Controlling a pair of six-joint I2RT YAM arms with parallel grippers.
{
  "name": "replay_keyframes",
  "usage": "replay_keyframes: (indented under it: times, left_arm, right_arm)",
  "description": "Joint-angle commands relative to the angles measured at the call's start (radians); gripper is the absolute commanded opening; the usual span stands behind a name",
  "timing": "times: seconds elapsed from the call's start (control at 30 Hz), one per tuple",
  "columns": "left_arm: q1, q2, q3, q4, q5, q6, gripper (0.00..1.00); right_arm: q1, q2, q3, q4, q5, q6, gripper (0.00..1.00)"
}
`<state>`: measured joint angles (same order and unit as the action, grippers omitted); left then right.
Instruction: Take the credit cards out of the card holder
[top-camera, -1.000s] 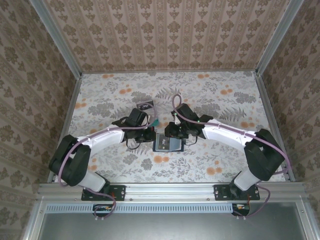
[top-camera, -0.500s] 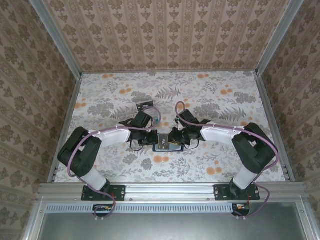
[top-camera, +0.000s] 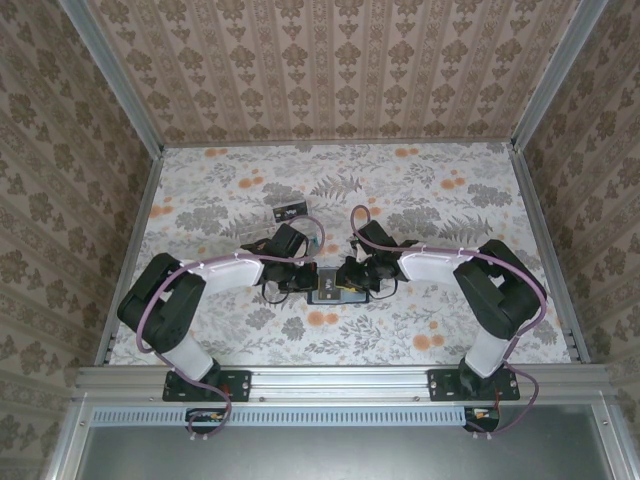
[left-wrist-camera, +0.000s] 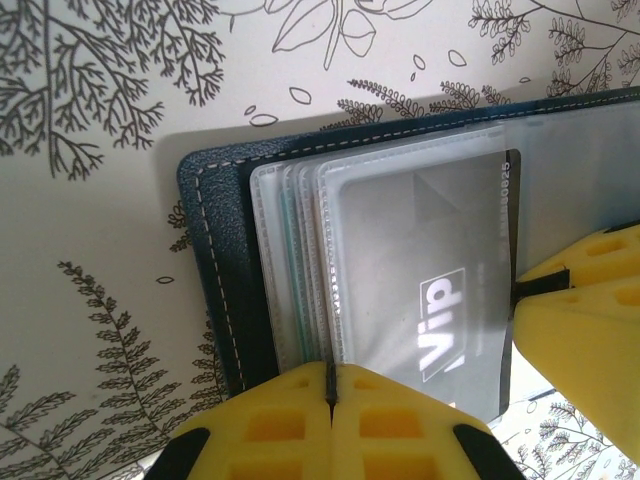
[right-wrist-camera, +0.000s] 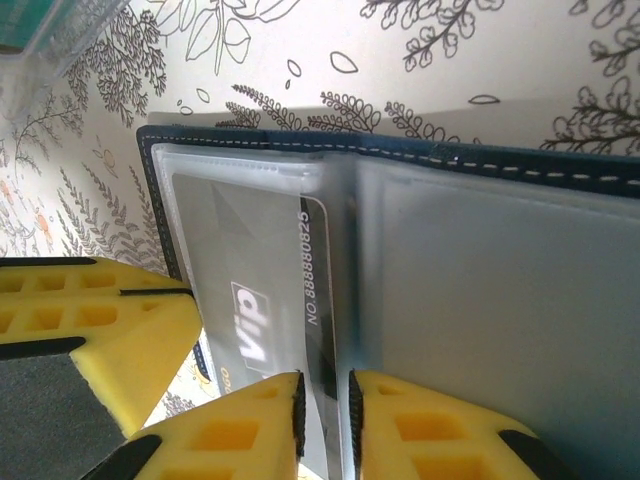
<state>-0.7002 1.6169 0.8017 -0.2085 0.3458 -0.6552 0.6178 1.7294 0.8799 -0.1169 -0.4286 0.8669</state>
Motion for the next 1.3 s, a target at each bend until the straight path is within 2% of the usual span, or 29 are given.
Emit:
replay_keyframes:
  times: [0.0, 0.2, 0.7, 0.8, 0.97, 1.27]
  left_arm:
    - [-0.007, 0.015, -0.003, -0.006, -0.013, -0.012, 0.0]
    - [-0.008, 0.02, 0.001, -0.006, -0.014, -0.012, 0.0]
    - [-0.017, 0.031, 0.001, 0.005, -0.01, -0.021, 0.0]
    - [-0.017, 0.029, -0.002, 0.005, -0.013, -0.024, 0.0]
    - [-0.016, 0.026, -0.007, 0.0, -0.02, -0.027, 0.0]
    - [0.001, 0.028, -0.027, -0.047, -0.082, -0.055, 0.0]
  right_arm:
    - [-0.006, 0.007, 0.009, -0.055, 0.031, -0.013, 0.23]
    - [-0.006, -0.004, 0.033, -0.103, 0.051, -0.049, 0.23]
    - [-0.006, 0.022, 0.011, 0.01, -0.045, -0.02, 0.21]
    - [-0.006, 0.026, 0.009, -0.001, -0.039, -0.02, 0.18]
    - [-0.01, 0.021, 0.01, -0.036, -0.016, -0.034, 0.02]
    - [-0.04, -0.031, -0.009, -0.115, 0.047, -0.067, 0.0]
